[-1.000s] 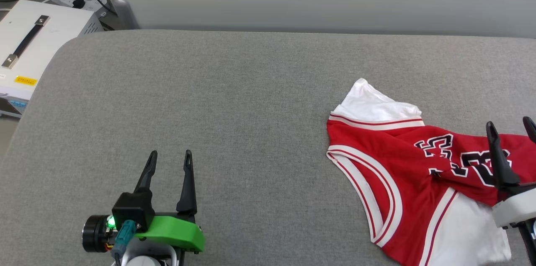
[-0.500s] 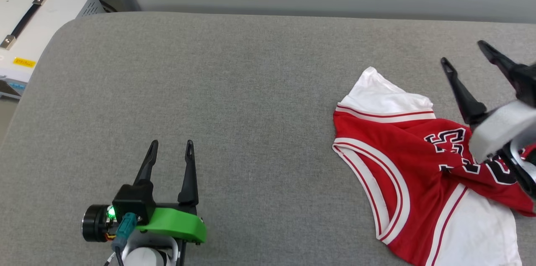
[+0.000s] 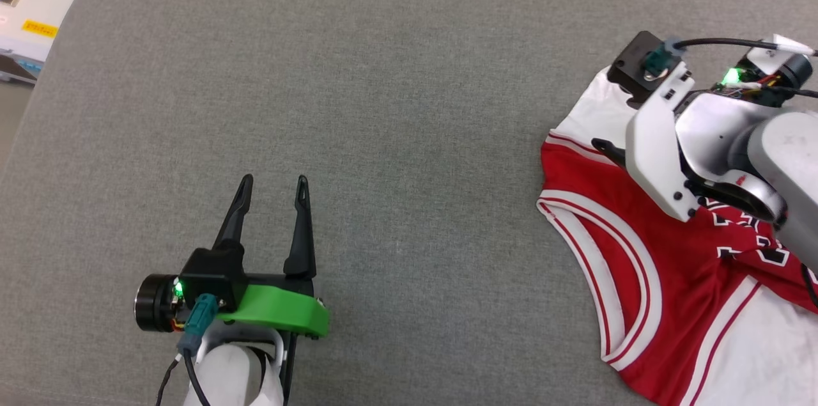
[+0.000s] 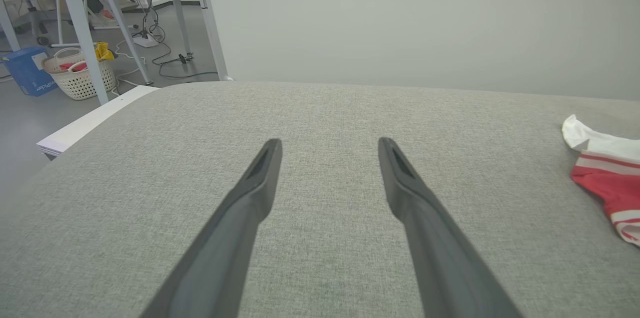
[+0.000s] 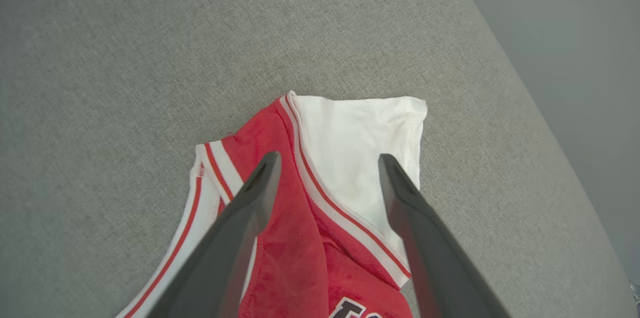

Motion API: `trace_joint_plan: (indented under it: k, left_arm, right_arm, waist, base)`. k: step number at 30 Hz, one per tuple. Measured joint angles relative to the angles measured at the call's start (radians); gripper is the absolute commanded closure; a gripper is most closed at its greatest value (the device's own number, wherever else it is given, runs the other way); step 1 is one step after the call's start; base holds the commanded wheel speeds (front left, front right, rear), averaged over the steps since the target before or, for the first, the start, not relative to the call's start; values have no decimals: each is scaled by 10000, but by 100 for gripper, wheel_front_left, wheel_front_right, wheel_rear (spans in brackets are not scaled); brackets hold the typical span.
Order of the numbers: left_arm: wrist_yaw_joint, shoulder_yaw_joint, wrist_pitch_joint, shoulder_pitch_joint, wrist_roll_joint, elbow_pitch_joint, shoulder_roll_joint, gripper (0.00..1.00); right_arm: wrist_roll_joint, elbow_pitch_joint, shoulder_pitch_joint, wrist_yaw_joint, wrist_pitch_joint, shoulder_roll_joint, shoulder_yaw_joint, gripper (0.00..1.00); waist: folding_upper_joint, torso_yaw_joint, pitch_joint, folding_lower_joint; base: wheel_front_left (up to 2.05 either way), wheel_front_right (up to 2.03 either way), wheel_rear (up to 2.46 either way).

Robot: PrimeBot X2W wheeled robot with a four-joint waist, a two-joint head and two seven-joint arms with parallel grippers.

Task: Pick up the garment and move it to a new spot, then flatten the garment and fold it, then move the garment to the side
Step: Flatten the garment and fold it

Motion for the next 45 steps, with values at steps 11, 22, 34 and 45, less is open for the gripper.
trace_joint_plan:
  k: [11, 22, 34, 45]
  left_arm:
    - [178, -470, 0, -660, -397, -56, -2, 0]
    - [257, -282, 0, -675, -393, 94, -4, 0]
    - [261, -188, 0, -477, -382, 77, -4, 0]
    - [270, 48, 0, -256, -383, 138, -4, 0]
  right_arm:
    - [742, 3248, -1237, 0, -305, 1220, 2207, 0]
    - [1014, 3731, -1838, 0, -3160, 1442, 3041, 100]
    - [-539, 3126, -2127, 0, -5158, 3662, 3085, 100]
    - [-2017, 1569, 1543, 2, -3187, 4378, 3164, 100]
  waist:
    - [0, 462, 965, 1]
    - [0, 588, 766, 1]
    - [0, 714, 360, 0]
    - [0, 898, 325, -1]
  base:
    - [0, 0, 0]
    - [0, 0, 0]
    - [0, 0, 0]
    - [0, 0, 0]
